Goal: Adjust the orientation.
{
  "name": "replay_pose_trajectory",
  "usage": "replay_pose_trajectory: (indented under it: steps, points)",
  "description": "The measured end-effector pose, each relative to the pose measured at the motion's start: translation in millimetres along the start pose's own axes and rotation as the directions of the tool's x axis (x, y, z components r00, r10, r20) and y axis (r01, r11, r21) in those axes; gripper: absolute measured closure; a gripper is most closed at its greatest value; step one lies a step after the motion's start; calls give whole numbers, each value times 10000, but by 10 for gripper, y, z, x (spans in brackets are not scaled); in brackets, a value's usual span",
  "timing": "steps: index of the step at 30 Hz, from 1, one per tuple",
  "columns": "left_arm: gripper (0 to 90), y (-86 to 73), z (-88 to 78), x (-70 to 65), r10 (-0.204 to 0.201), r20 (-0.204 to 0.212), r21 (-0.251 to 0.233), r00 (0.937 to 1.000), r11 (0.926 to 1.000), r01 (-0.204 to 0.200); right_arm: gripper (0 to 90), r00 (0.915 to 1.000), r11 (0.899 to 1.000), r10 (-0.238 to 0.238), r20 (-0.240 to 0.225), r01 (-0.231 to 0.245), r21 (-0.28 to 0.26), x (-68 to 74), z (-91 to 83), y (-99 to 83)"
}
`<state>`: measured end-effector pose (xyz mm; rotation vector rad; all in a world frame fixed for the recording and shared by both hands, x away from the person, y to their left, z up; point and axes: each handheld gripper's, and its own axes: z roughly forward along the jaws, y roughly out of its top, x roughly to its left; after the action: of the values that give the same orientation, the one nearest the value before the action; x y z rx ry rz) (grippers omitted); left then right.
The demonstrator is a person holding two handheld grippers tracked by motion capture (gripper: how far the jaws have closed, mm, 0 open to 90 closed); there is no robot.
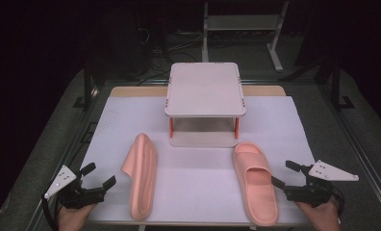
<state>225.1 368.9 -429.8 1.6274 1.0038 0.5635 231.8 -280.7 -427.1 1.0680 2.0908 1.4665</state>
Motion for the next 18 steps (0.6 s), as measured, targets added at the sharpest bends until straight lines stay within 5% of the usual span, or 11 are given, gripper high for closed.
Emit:
replay_pose_trajectory:
  steps: [9,13,18]
  points:
    - [13,-37,-25,9,70,110,214,9999,9997,-72,169,9999,9999,-101,-7,101,23,29,24,27]
    - [13,-61,16,3,112,194,919,9997,9957,-130,169,9999,9999,-168,29,168,-32,56,16,49]
    - [13,-62,6,-8,51,172,1139,9998,9935,-70,169,9997,9997,-247,-12,247,-33,81,27,58]
